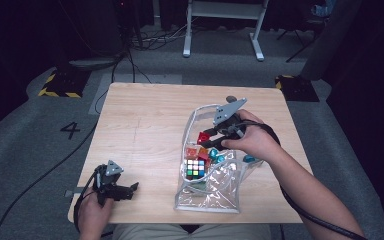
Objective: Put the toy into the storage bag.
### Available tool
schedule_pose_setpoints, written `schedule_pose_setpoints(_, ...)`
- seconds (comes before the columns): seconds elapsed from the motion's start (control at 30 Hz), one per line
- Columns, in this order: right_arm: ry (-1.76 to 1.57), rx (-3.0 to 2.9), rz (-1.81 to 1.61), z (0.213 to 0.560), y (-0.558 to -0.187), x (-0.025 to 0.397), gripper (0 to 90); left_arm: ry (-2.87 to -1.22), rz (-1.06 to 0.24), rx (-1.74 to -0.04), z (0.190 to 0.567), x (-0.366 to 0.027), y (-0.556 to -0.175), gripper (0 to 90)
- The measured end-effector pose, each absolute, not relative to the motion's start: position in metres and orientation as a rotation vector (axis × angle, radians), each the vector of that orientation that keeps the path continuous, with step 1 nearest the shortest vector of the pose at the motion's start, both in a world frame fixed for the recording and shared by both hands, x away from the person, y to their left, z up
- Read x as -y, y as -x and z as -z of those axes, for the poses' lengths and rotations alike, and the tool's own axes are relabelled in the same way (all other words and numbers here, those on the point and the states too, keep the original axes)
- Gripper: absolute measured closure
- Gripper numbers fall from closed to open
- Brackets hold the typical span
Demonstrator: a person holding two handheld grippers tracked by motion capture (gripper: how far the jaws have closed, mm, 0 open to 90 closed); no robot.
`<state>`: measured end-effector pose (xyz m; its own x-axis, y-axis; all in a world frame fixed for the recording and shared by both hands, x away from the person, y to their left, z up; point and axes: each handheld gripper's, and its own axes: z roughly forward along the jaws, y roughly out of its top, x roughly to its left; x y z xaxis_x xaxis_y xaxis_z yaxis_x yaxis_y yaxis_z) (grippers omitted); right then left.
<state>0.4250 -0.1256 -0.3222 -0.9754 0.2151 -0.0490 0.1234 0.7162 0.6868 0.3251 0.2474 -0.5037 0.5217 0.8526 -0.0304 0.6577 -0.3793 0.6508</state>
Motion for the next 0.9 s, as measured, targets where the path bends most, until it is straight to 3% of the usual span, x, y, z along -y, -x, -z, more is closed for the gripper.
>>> schedule_pose_setpoints(0.9,-0.057,-2.954,-1.061,0.343,-0.394,0.08,59.2,-2.154,-0.416,-1.223,0.504,-0.247,-0.325,0.0)
